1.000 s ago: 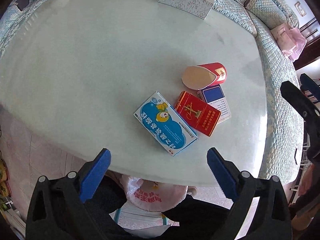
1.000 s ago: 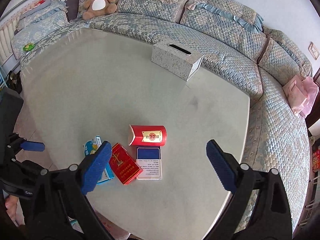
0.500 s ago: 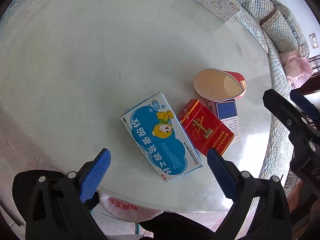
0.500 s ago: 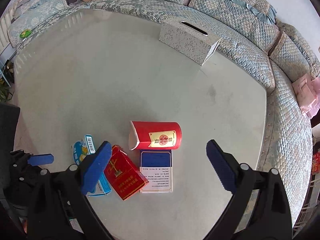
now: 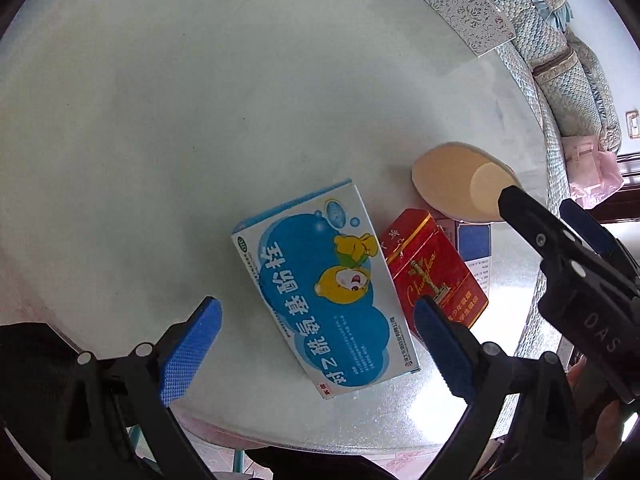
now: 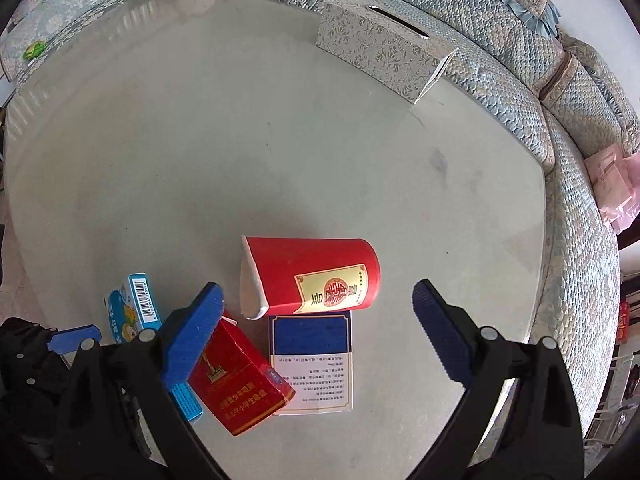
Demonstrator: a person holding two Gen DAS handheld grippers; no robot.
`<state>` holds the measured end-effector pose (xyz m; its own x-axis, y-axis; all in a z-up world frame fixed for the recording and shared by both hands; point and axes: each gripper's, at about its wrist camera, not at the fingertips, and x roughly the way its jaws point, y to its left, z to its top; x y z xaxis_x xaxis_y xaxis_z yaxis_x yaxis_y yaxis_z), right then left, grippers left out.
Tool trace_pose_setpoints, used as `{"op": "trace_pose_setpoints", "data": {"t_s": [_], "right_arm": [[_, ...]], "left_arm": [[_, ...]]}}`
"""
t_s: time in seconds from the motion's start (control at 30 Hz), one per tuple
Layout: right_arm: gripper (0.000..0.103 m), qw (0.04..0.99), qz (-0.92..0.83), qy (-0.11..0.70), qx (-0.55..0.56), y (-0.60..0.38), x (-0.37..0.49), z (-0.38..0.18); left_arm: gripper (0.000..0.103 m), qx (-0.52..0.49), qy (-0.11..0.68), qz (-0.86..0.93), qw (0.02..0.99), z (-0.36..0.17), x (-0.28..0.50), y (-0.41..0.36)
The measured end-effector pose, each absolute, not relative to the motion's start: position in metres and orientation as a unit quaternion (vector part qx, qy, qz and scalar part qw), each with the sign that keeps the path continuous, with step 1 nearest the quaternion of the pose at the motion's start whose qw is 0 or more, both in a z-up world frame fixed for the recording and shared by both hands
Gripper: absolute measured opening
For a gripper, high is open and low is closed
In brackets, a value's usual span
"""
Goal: Collect trash
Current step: 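Grasp the red paper cup with right tool while left tool grasps the blue medicine box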
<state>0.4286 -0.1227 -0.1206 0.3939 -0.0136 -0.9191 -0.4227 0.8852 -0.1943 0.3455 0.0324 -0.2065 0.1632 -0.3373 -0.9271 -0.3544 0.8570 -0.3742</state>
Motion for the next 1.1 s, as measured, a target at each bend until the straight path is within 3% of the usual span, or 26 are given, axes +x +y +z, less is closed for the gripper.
{"op": "trace_pose_setpoints", "data": {"t_s": [0.27, 0.33, 0.4, 0.53, 0.73, 0.87, 0.93, 0.97, 1.1], "right_arm": [[0.093, 0.808, 0.11, 0.532, -0.229, -0.115, 0.434, -0.134], [0.086, 0.806, 0.109, 0.533, -0.234, -0.113, 0.435, -0.137], [0.072, 0.803, 0.108, 0.536, -0.236, -0.113, 0.437, -0.141], [0.06, 0.804, 0.104, 0.536, -0.238, -0.113, 0.437, -0.146], [0.049, 0.811, 0.101, 0.526, -0.235, -0.117, 0.437, -0.141], [0.037, 0.818, 0.09, 0.516, -0.237, -0.122, 0.438, -0.136], [0.028, 0.821, 0.083, 0.513, -0.235, -0.126, 0.44, -0.133], [0.01, 0.82, 0.086, 0.519, -0.226, -0.129, 0.441, -0.134], [0.009, 0.818, 0.083, 0.528, -0.211, -0.137, 0.443, -0.136]], "left_arm": [[0.094, -0.261, 0.649, 0.014, 0.715, -0.211, 0.349, 0.029], [0.094, -0.257, 0.649, 0.015, 0.716, -0.211, 0.35, 0.027], [0.094, -0.255, 0.647, 0.02, 0.719, -0.212, 0.353, 0.024], [0.093, -0.245, 0.648, 0.026, 0.721, -0.211, 0.359, 0.018], [0.072, -0.245, 0.647, 0.02, 0.722, -0.209, 0.363, 0.014], [0.067, -0.238, 0.645, 0.024, 0.726, -0.207, 0.363, 0.015], [0.067, -0.235, 0.645, 0.025, 0.727, -0.207, 0.363, 0.013], [0.067, -0.234, 0.645, 0.024, 0.727, -0.206, 0.364, 0.014], [0.067, -0.221, 0.642, 0.025, 0.734, -0.202, 0.363, 0.016]]}}
